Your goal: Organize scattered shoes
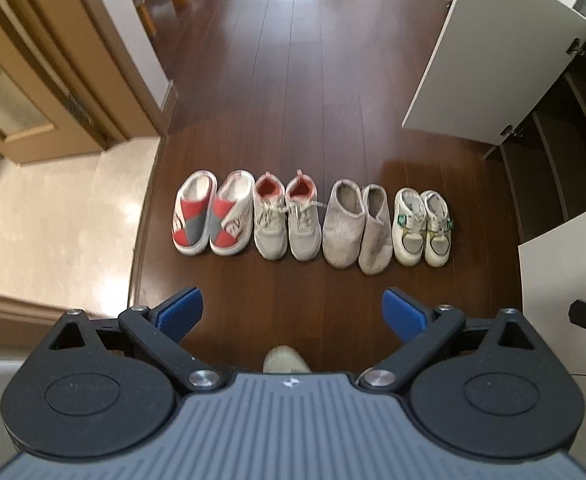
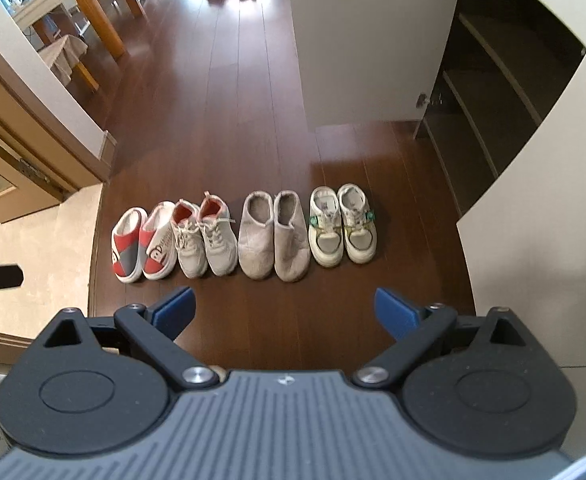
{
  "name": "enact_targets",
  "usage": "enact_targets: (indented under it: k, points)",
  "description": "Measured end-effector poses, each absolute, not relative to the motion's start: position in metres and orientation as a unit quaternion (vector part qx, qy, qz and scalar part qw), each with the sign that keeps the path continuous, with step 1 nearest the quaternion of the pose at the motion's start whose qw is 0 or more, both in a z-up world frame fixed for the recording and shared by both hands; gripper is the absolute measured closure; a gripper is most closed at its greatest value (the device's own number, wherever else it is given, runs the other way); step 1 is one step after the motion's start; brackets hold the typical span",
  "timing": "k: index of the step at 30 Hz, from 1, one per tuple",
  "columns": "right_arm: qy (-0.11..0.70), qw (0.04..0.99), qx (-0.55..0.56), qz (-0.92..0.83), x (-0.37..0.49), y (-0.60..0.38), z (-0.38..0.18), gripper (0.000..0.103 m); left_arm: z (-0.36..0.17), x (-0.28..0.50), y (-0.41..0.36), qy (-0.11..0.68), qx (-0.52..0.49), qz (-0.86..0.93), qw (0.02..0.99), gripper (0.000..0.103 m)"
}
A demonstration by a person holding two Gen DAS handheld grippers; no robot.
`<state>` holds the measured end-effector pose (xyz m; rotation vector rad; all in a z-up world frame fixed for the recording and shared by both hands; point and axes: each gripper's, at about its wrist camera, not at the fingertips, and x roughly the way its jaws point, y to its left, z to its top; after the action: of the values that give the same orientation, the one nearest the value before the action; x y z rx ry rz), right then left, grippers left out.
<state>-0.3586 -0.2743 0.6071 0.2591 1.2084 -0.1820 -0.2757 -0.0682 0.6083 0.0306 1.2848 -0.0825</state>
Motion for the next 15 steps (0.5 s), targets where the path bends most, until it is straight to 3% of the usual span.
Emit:
enact_targets:
  k: [11, 15]
  points:
    - [0.612, 0.782, 0.1, -0.058, -0.265, -0.228, 0.547, 0.011, 0.556, -0.204, -0.012, 0.595, 0.012, -0.019, 0.803, 0.005]
    - [0.628, 0.768, 0.103, -0.073, -0.211, -0.194, 0.518, 0.011, 0.526, -0.144, 0.024, 0.595, 0.036, -0.039, 0.802, 0.005]
